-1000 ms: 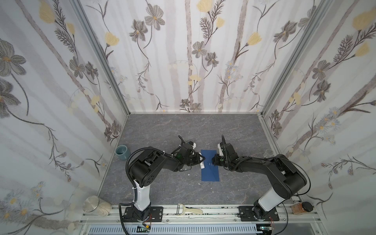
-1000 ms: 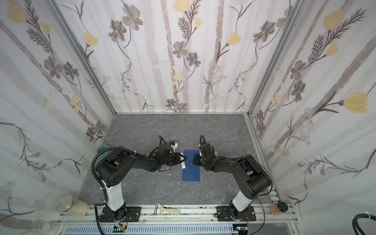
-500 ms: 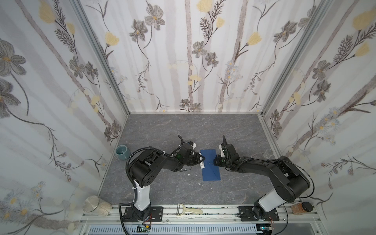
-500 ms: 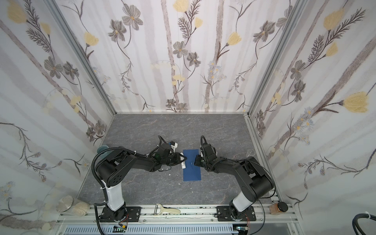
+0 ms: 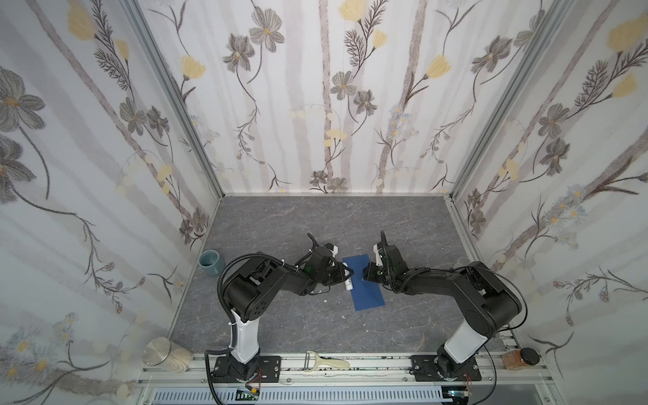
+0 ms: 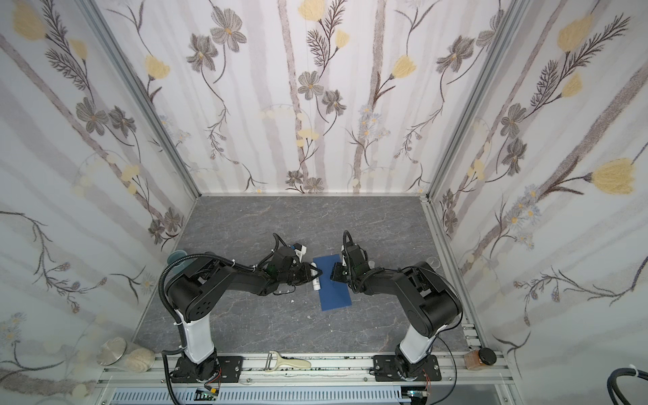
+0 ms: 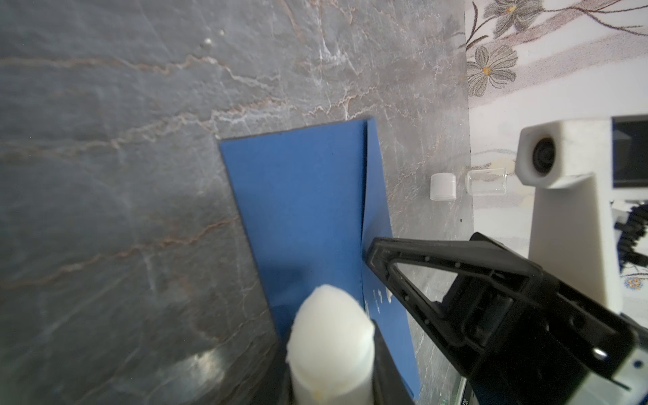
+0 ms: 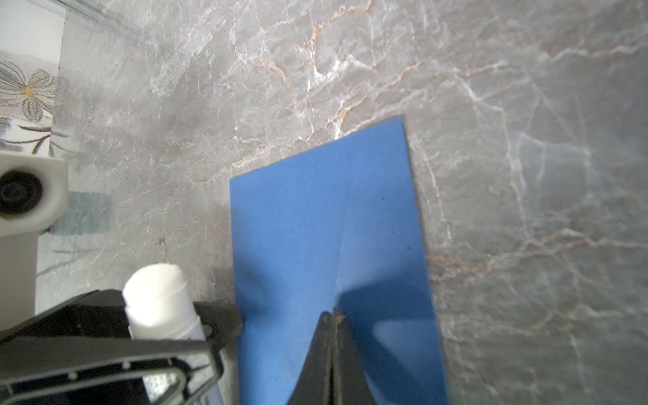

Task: Place the letter into the envelope and seal it

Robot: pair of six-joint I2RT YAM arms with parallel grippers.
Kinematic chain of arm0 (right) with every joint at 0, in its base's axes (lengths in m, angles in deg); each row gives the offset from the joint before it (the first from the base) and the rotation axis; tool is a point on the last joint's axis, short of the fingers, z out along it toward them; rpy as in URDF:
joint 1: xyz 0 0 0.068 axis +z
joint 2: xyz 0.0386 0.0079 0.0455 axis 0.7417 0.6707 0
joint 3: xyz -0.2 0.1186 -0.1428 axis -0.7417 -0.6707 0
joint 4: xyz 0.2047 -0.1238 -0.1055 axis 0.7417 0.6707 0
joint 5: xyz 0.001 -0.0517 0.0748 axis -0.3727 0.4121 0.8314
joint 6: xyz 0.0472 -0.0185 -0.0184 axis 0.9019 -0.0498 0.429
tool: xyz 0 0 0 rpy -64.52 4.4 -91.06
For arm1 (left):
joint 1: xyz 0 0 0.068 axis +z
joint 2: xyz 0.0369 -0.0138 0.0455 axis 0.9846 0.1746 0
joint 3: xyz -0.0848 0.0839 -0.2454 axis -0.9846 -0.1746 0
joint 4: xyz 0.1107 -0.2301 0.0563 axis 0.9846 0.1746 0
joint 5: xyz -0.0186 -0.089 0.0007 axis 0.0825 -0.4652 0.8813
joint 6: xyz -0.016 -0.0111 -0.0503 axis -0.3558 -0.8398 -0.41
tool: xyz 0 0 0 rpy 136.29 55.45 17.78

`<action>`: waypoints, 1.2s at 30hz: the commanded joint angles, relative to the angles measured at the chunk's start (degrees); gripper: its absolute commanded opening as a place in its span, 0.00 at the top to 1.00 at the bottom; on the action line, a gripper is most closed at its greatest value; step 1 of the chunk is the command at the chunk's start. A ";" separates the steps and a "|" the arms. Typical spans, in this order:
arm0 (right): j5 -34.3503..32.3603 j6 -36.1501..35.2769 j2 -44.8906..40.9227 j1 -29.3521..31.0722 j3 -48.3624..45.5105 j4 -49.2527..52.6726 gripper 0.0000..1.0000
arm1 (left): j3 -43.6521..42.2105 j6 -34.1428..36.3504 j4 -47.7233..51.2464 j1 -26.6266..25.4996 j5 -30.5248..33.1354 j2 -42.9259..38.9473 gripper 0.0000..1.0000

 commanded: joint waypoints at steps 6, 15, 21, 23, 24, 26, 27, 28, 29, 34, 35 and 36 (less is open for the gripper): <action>-0.23 3.00 -5.50 3.43 -3.94 5.17 1.00 | -1.30 -0.73 8.58 -0.68 1.73 -0.24 1.00; 0.33 4.38 -1.02 4.30 -3.25 2.37 1.00 | -1.27 -0.62 8.58 -1.09 1.94 0.28 1.00; -1.45 4.41 -8.44 4.75 -6.32 6.77 1.00 | -1.93 -0.97 8.58 -0.98 2.74 -0.23 1.00; -2.19 4.69 -10.87 5.15 -7.64 8.20 1.00 | -2.02 -1.10 8.58 -1.04 2.74 -0.30 1.00; -2.47 4.97 -11.79 5.39 -8.22 8.56 1.00 | -2.09 -1.20 8.58 -0.97 2.82 -0.33 1.00; -2.40 5.82 -12.50 5.93 -9.53 8.11 1.00 | -2.19 -1.19 8.58 -0.98 2.83 -0.41 1.00; -2.20 6.18 -12.50 6.23 -9.92 7.60 1.00 | -2.19 -1.25 8.58 -0.97 2.83 -0.41 1.00; -2.00 6.49 -12.14 6.47 -10.11 6.88 1.00 | -2.28 -1.28 8.58 -0.99 2.81 -0.39 1.00; -1.66 6.84 -11.12 6.74 -10.08 6.10 1.00 | -2.28 -1.28 8.58 -0.97 2.74 -0.37 1.00; -1.42 6.83 -6.46 7.28 -7.51 3.97 1.00 | -2.37 -1.45 8.57 -0.98 2.76 -0.32 1.00; -1.52 6.60 -6.12 7.31 -7.09 4.24 1.00 | -2.34 -1.45 8.58 -1.01 2.83 -0.40 1.00; -1.48 6.44 -6.23 7.28 -6.95 4.63 1.00 | -2.44 -1.54 8.57 -0.97 2.82 -0.45 1.00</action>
